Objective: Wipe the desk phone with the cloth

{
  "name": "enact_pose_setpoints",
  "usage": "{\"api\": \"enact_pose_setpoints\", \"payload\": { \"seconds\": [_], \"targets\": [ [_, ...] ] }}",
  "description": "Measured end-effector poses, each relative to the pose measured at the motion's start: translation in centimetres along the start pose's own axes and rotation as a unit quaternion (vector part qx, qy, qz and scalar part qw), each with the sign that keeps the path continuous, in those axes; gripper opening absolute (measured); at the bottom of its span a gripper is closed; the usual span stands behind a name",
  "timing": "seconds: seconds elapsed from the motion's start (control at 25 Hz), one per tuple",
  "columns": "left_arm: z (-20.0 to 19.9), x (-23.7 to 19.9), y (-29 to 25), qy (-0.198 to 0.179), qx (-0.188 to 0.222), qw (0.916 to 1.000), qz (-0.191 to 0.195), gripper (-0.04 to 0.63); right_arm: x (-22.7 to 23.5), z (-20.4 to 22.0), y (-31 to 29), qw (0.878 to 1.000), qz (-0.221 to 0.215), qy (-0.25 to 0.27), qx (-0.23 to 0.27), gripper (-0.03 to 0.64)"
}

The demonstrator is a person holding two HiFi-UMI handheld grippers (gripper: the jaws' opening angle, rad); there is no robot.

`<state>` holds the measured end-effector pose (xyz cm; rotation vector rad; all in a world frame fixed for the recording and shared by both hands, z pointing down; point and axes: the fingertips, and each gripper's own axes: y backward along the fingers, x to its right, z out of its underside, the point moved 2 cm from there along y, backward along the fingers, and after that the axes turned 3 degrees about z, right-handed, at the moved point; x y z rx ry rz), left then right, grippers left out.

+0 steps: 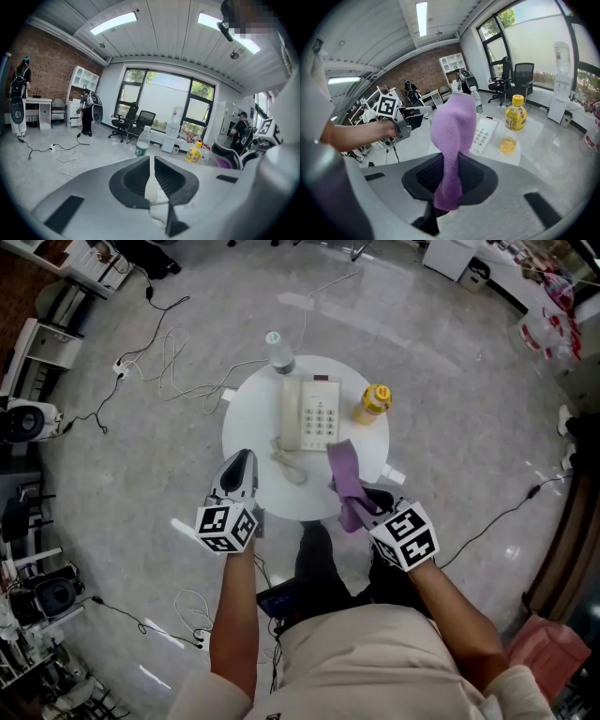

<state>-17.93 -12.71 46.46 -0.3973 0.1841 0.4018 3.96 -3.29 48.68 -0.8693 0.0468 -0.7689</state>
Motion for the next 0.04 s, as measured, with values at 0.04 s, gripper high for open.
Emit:
{"api": "enact_pose_setpoints", "payload": {
  "seconds": [0.04],
  "targets": [
    [0.03,0.06,-0.05,0.0,0.0,1.0,0.001,0.029,0.08,-0.03,0.02,1.0,0.001,0.0,0.001,0.069]
  ]
}}
